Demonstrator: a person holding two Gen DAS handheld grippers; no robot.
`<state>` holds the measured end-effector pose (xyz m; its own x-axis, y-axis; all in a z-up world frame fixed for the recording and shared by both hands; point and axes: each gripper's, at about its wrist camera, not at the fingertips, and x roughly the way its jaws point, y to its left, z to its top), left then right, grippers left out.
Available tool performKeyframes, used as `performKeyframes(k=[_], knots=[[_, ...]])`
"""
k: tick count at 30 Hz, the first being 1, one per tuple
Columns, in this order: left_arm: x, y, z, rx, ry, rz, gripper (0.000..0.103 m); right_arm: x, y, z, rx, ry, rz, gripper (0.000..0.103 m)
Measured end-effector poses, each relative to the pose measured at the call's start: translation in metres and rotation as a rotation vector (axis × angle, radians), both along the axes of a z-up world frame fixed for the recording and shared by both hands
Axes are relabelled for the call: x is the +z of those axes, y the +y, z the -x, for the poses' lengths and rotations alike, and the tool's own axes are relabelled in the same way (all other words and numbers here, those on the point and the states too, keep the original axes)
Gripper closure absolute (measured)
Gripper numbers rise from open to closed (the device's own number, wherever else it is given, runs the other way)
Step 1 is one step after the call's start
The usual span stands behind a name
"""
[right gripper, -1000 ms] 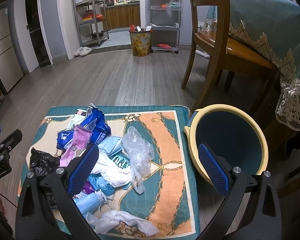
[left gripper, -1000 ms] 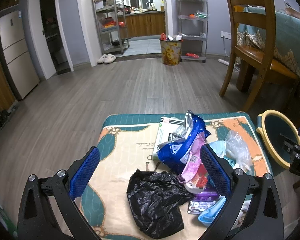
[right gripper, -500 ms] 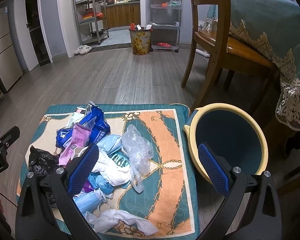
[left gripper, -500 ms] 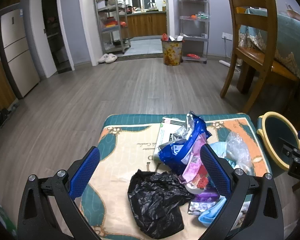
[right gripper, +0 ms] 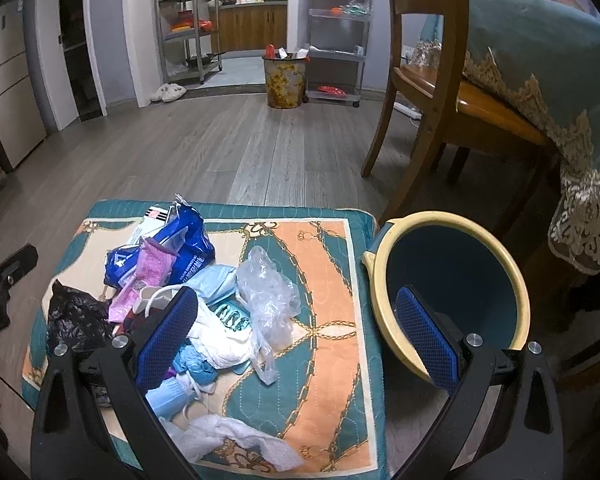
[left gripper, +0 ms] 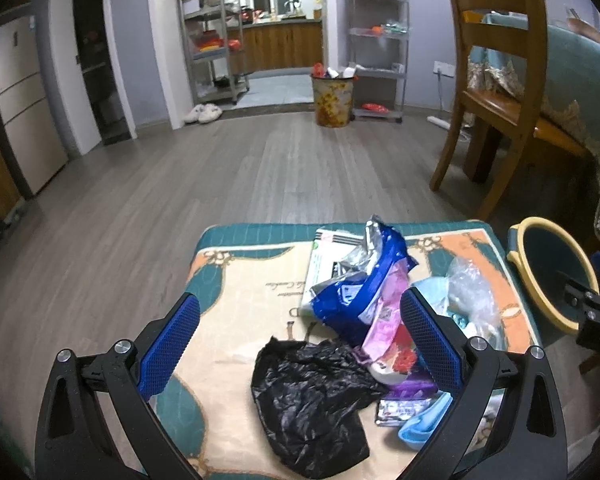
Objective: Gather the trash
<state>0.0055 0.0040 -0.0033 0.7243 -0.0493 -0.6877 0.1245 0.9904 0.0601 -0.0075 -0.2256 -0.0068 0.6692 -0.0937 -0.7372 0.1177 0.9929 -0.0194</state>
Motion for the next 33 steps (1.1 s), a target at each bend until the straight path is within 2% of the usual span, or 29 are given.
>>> performKeyframes(k=[5, 10, 15, 16, 18, 20, 22, 24, 27, 30, 33], knots=[[-0.002, 0.005, -0.011, -0.006, 0.003, -0.038, 0.003, 0.003, -0.004, -0.009, 0.029, -0.004, -0.011, 0.005], [0.005, 0.007, -0.033, -0.049, -0.071, -0.075, 0.004, 0.006, -0.018, -0.033, 0.039, -0.036, -0.046, 0.005], [-0.009, 0.006, -0.055, -0.096, -0.042, -0.053, 0.008, -0.024, -0.032, -0.059, 0.005, 0.074, -0.160, 0.006], [-0.012, 0.004, -0.057, -0.102, -0.032, -0.052, 0.009, -0.028, -0.032, -0.061, 0.007, 0.089, -0.165, 0.009], [-0.021, 0.002, -0.061, -0.119, -0.002, -0.037, 0.024, -0.042, -0.029, -0.068, 0.025, 0.134, -0.182, 0.013], [-0.031, 0.000, -0.064, -0.130, 0.046, -0.021, 0.029, -0.049, -0.025, -0.071, 0.053, 0.157, -0.182, 0.019], [-0.036, -0.003, -0.064, -0.143, 0.057, -0.020, 0.034, -0.055, -0.017, -0.072, 0.095, 0.185, -0.179, 0.029], [-0.040, -0.006, -0.065, -0.168, 0.071, -0.020, 0.042, -0.060, -0.014, -0.072, 0.115, 0.198, -0.189, 0.032], [-0.044, -0.009, -0.066, -0.185, 0.082, -0.019, 0.044, -0.067, -0.014, -0.076, 0.122, 0.219, -0.197, 0.040], [-0.047, -0.012, -0.069, -0.196, 0.096, 0.001, 0.045, -0.076, -0.015, -0.084, 0.131, 0.251, -0.201, 0.040], [-0.052, -0.017, -0.071, -0.214, 0.110, -0.002, 0.045, -0.086, -0.011, -0.089, 0.150, 0.287, -0.199, 0.046]])
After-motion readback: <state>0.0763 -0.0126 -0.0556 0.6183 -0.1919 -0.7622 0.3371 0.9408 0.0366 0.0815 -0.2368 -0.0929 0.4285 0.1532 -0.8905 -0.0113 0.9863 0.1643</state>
